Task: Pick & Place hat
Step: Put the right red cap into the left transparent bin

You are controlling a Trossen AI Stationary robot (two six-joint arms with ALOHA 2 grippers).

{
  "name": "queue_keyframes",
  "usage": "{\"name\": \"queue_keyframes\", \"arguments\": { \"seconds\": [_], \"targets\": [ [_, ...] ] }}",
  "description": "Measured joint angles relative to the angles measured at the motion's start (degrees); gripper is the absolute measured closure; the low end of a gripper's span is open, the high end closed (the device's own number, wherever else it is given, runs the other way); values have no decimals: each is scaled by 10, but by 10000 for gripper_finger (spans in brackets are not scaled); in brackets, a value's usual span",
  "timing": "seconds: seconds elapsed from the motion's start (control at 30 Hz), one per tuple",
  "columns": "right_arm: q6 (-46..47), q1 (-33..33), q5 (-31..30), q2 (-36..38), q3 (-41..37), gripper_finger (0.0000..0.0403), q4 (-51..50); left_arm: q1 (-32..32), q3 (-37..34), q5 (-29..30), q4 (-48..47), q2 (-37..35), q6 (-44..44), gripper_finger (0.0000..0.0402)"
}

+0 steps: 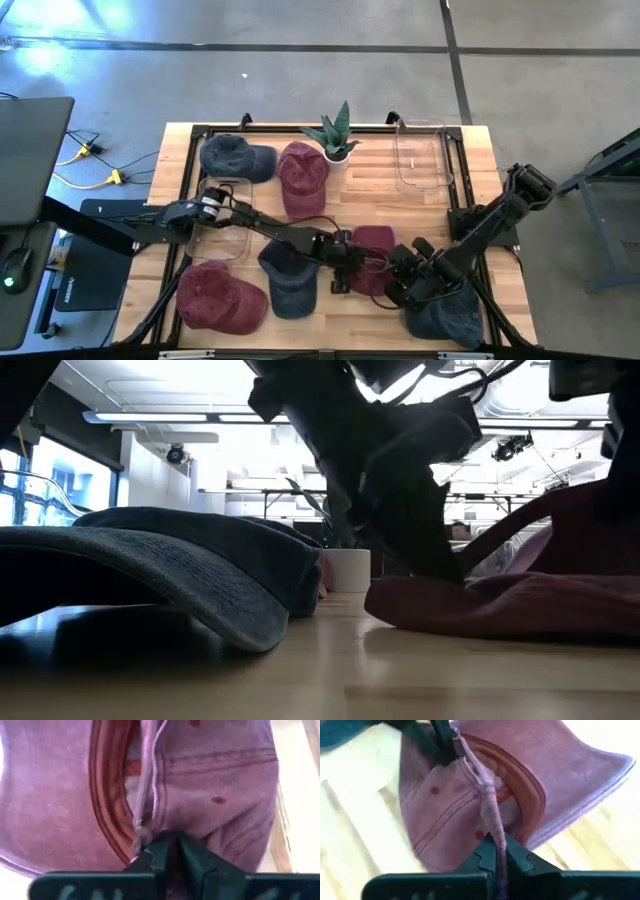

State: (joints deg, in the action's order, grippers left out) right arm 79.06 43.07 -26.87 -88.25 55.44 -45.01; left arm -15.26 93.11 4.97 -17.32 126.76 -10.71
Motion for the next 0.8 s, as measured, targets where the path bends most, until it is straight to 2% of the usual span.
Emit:
{"name": "queue_keyframes", "arguments": {
  "seconds": [0.13,0.33,0.5,0.67,0.8],
  "targets": [
    [16,2,1,2,0,395,-1,-8,0,-26,-40,-10,15,398],
    [17,1,-30,1,0,397,3,-32,81,62,-138,-20,15,395],
    [17,1,-47,1,0,389,8,-50,104,86,-51,-4,47,395],
    [13,1,-51,0,0,397,6,-34,100,108,-57,53,45,400],
    [-23,3,-73,0,0,396,5,-18,103,69,-61,72,41,400]
  ]
}}
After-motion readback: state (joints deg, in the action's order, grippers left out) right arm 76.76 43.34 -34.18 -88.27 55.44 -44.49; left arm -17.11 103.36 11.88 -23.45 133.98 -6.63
